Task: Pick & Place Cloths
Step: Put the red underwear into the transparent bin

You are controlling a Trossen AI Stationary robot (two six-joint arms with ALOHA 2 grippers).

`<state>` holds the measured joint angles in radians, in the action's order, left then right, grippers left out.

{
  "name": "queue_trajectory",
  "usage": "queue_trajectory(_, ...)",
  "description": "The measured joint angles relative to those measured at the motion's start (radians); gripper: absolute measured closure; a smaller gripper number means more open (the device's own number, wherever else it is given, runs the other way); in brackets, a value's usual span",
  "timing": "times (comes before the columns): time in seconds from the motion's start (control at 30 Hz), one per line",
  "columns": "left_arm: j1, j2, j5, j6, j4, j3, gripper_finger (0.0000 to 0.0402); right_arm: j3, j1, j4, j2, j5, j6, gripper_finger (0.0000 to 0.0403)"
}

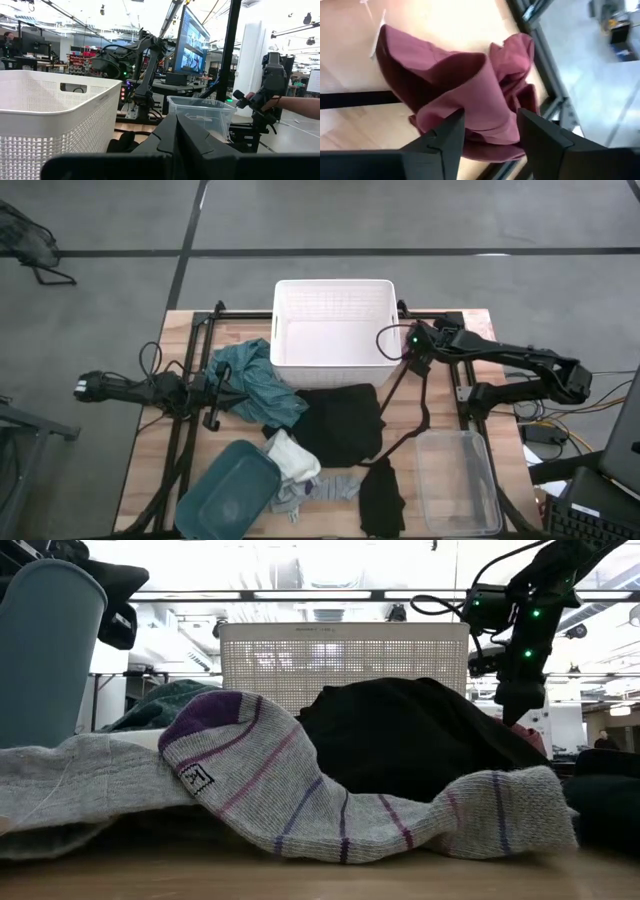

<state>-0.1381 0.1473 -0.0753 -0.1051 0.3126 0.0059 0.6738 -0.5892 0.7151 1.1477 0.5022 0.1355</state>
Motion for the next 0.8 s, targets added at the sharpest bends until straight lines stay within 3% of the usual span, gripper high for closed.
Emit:
queue_trajectory(0.13,0.000,0.000,0.000,0.000,0.000,0.000,0.0383,0.001,-0.025,0.003,0.000,-0.011,0.000,0.0283)
queue_trajectory(0.3,0.000,0.000,0.000,0.000,0.000,0.000,0.0385,0.012,-0.027,0.007,0.000,-0.008,-0.018,0.0379)
queue_trajectory(0.53,0.000,0.000,0.000,0.000,0.000,0.000,0.0384,0.081,-0.027,0.061,0.000,0.040,-0.064,0.0393)
queue_trajectory(0.8,0.000,0.000,0.000,0.000,0.000,0.000,0.0383,0.272,-0.026,0.304,-0.002,0.056,-0.198,0.0394)
